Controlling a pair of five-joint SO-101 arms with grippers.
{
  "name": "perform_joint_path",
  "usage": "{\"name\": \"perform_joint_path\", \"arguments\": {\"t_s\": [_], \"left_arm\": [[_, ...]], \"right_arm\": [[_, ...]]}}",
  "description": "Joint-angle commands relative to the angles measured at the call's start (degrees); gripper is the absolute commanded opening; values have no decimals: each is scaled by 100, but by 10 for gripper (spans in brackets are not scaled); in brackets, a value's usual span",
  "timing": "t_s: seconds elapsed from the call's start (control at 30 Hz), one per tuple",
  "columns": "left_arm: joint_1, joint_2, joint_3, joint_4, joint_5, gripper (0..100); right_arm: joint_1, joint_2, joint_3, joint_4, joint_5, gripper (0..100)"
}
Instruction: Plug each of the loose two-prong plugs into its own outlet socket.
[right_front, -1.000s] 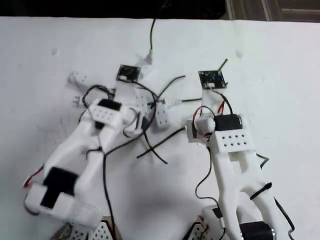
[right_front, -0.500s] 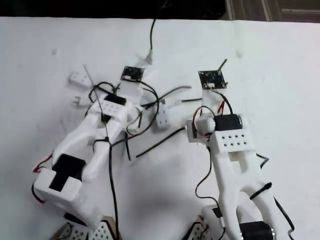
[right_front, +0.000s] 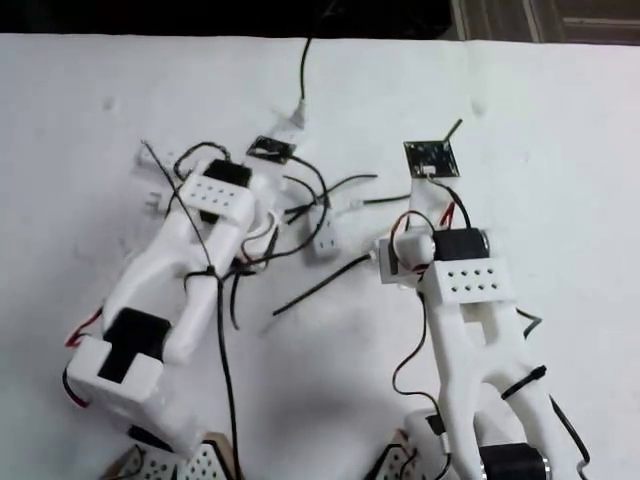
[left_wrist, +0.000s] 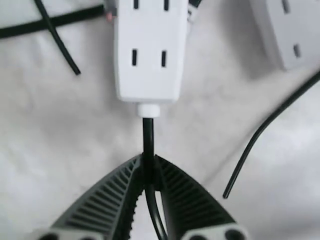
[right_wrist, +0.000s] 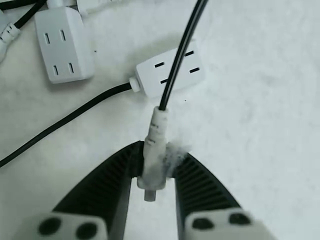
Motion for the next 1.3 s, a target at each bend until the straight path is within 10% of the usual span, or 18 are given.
{"name": "perform_joint_path", "arguments": {"t_s": [0.0, 0.37, 0.83, 1.27], "left_arm": [[-57, -716, 70, 255, -466, 23], [-356, -3864, 2084, 378, -2057, 23], [-2123, -3952, 3314, 519, -6382, 23], [-2325, -4259, 3490, 0, -5978, 253]], "right_arm": [[22, -251, -35, 4, 53, 17], [13, -224, -35, 4, 53, 17], [4, -207, -35, 4, 53, 17], [-251, -207, 79, -31, 132, 17]]}}
